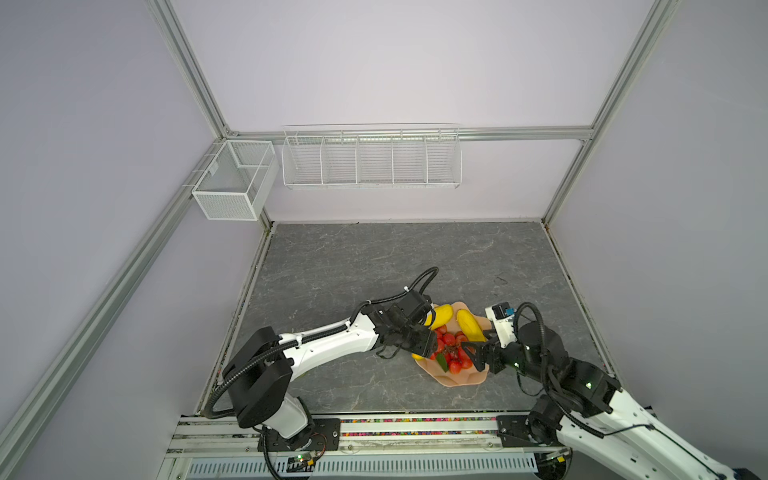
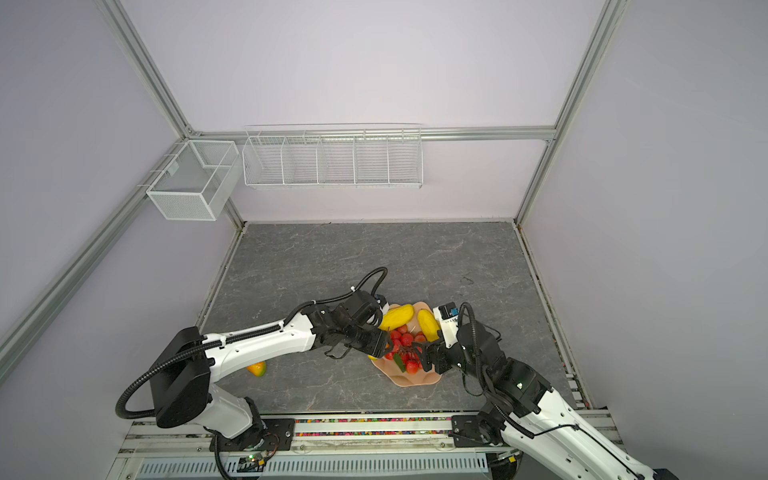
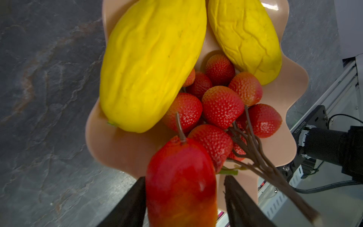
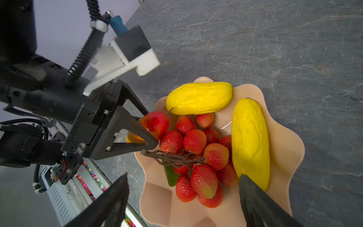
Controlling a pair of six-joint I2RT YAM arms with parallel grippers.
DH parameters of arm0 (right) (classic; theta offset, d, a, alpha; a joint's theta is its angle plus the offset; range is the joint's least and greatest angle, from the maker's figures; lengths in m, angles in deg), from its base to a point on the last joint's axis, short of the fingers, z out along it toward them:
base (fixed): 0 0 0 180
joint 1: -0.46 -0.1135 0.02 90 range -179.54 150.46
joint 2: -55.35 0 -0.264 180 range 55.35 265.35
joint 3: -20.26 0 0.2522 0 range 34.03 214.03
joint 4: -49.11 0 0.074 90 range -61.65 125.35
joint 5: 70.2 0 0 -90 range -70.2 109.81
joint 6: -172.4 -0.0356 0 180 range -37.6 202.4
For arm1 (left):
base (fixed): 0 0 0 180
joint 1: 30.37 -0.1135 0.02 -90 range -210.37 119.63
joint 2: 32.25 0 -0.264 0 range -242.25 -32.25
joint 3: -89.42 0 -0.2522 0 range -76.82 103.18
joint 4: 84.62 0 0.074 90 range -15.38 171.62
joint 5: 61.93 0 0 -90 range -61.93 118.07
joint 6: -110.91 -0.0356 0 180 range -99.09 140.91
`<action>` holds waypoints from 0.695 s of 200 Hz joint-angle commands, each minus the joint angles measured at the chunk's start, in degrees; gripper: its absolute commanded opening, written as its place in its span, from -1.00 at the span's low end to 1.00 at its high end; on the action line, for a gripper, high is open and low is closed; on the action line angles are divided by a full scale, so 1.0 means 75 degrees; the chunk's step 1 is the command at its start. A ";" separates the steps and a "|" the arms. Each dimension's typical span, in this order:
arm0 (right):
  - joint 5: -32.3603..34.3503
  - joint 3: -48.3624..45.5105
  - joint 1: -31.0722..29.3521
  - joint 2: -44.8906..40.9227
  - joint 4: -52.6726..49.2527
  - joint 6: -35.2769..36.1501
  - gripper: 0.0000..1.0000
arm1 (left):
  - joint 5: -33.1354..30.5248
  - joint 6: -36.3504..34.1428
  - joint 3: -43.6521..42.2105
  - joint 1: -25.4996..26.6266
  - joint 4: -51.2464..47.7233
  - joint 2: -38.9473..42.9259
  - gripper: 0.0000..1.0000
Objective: Place and organize the fake fruits in the fruit bowl
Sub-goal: 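Carry the mango into the bowl and release it with the left gripper, then reach the left gripper to the nearer mango and grasp it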
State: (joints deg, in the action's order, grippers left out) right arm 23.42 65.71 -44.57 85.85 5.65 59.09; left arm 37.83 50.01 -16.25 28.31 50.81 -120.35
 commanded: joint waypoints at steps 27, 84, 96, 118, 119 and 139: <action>-0.0359 0.0288 0.0027 0.0805 0.0676 0.0726 0.77 | -0.0734 0.0062 0.0620 0.0018 -0.1021 0.0827 0.29; -0.1227 0.0715 0.0015 0.1629 0.1621 0.1563 0.76 | -0.3103 0.0832 0.0780 -0.0589 -0.2767 0.1506 0.40; -0.1620 0.0826 -0.0065 0.1855 0.1964 0.1770 0.76 | -0.3862 0.1161 0.0634 -0.1162 -0.3480 0.1668 0.44; -0.2046 0.1072 -0.0356 0.2375 0.2431 0.2147 0.76 | -0.4326 0.1754 -0.0108 -0.2583 -0.3971 0.2089 0.51; -0.2061 0.1090 -0.0386 0.2406 0.2451 0.2159 0.76 | -0.4325 0.1790 -0.0155 -0.2643 -0.3975 0.2107 0.51; -0.2100 0.1452 -0.0955 0.3119 0.2702 0.2374 0.76 | -0.4436 0.2603 -0.1017 -0.3753 -0.3839 0.2742 0.51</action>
State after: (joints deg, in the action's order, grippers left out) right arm 11.44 73.66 -47.96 104.62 20.43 72.45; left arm 10.83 60.50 -17.82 6.82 28.93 -104.37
